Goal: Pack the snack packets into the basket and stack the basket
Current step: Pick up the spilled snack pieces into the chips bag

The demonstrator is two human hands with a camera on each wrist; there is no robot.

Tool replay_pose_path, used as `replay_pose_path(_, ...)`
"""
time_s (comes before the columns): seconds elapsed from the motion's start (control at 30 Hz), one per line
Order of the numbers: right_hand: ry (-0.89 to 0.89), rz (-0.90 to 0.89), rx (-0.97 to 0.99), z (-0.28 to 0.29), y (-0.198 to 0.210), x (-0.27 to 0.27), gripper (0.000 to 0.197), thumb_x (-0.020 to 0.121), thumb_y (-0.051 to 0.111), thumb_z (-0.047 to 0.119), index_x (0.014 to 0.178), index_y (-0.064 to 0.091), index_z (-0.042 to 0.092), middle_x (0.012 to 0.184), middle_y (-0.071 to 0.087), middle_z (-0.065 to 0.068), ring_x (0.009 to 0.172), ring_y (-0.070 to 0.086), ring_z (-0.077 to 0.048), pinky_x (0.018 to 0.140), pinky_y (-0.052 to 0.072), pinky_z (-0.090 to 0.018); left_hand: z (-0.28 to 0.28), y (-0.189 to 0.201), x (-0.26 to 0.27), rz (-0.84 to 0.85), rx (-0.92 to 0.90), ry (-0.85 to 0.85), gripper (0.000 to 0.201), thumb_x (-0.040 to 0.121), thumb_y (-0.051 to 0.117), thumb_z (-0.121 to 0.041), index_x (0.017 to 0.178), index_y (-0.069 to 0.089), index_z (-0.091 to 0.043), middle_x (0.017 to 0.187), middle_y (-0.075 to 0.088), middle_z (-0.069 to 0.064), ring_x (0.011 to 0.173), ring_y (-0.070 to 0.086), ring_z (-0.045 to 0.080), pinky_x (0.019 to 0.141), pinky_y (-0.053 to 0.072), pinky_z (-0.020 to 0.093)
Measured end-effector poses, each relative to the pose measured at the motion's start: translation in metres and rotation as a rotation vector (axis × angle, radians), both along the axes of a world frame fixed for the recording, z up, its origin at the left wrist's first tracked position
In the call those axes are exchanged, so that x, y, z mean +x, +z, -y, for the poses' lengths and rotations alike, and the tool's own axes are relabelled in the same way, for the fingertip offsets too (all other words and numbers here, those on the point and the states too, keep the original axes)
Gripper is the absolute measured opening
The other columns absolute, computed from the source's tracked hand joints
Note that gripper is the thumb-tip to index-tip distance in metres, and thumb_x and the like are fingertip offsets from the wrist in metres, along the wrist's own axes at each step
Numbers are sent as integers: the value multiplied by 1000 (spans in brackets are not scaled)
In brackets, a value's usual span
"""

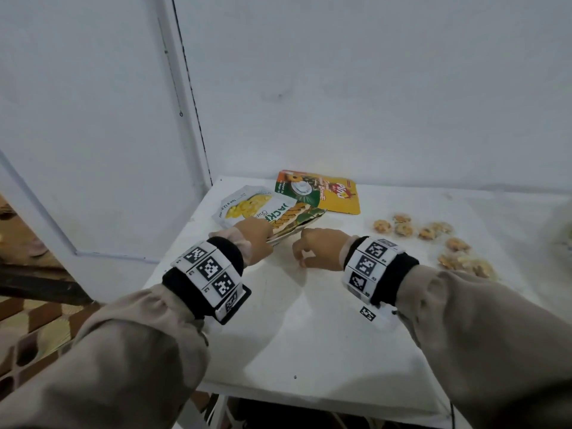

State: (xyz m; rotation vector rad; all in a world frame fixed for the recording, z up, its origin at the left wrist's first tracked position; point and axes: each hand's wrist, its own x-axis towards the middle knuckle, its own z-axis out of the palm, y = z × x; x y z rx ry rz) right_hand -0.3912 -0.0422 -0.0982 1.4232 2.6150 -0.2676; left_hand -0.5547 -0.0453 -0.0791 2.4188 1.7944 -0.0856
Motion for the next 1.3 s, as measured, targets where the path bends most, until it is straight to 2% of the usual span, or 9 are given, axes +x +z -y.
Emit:
replay_pose_path(0.3, -95, -635, 183, 1, 36, 31, 8, 84, 65, 11, 88, 70, 7, 91, 66, 1, 65, 47, 5, 66, 38, -11, -4, 9, 2, -17, -30, -46, 17, 88, 45, -15, 93, 62, -12, 87, 57, 4, 76, 51, 20, 64, 39, 24)
replay_pose_path(0.5, -153, -873, 199, 7, 69, 64, 25, 80, 69, 7, 71, 63, 29, 75, 63, 13, 59, 51, 1, 58, 37, -5, 0, 8, 10, -44, -55, -72, 30, 90, 45, -17, 112, 61, -5, 101, 63, 7, 81, 50, 19, 69, 38, 23)
replay_pose_path(0.63, -231, -980, 279, 17, 84, 84, 14, 83, 65, 6, 76, 64, 17, 66, 64, 18, 60, 54, 3, 61, 39, -5, 0, 8, 13, -32, -51, -68, 28, 91, 44, -18, 110, 61, -6, 102, 63, 7, 81, 51, 18, 69, 39, 22)
replay_pose_path(0.8, -362, -1035, 79, 21, 83, 101, 29, 84, 50, -12, 70, 55, 13, 63, 58, -7, 56, 54, -5, 71, 42, -19, 2, 14, 10, 7, 0, -46, 18, 91, 41, -13, 92, 58, -9, 86, 56, 6, 75, 48, 20, 62, 33, 23)
replay_pose_path(0.9, -433, -832, -288, 20, 65, 98, 23, 86, 47, -7, 70, 55, 8, 70, 61, -5, 63, 56, -7, 64, 41, -18, 4, 17, 9, 28, 32, -43, 15, 91, 39, -12, 78, 47, -11, 76, 49, 3, 71, 44, 20, 50, 26, 22)
replay_pose_path(0.97, -453, -579, -444, 18, 44, 90, 13, 86, 52, 10, 85, 61, 1, 98, 65, -14, 92, 61, -21, 71, 44, -18, 5, 17, 9, 42, 41, -48, 16, 91, 39, -12, 76, 45, -11, 74, 48, 3, 69, 44, 20, 50, 25, 22)
replay_pose_path(1.03, -449, -364, -515, 14, 24, 76, 27, 91, 48, 16, 105, 59, -5, 122, 58, -19, 118, 51, -33, 94, 45, -32, 6, 16, 9, 58, 38, -52, 15, 91, 39, -12, 78, 47, -11, 76, 49, 3, 70, 45, 20, 52, 27, 23)
replay_pose_path(1.1, -404, -204, -545, 13, 11, 57, 31, 94, 43, 14, 113, 54, -8, 130, 52, -20, 123, 45, -35, 106, 35, -42, 8, 16, 10, 73, 34, -57, 14, 91, 40, -12, 80, 49, -12, 78, 51, 3, 71, 46, 20, 52, 29, 22)
replay_pose_path(1.3, -365, -120, -505, 13, 8, 14, 42, 96, 36, 11, 137, 38, -1, 147, 35, -11, 134, 32, -25, 108, 23, -28, 16, 14, 10, 90, 17, -76, 15, 91, 42, -13, 87, 57, -11, 82, 54, 6, 73, 46, 20, 66, 33, 25)
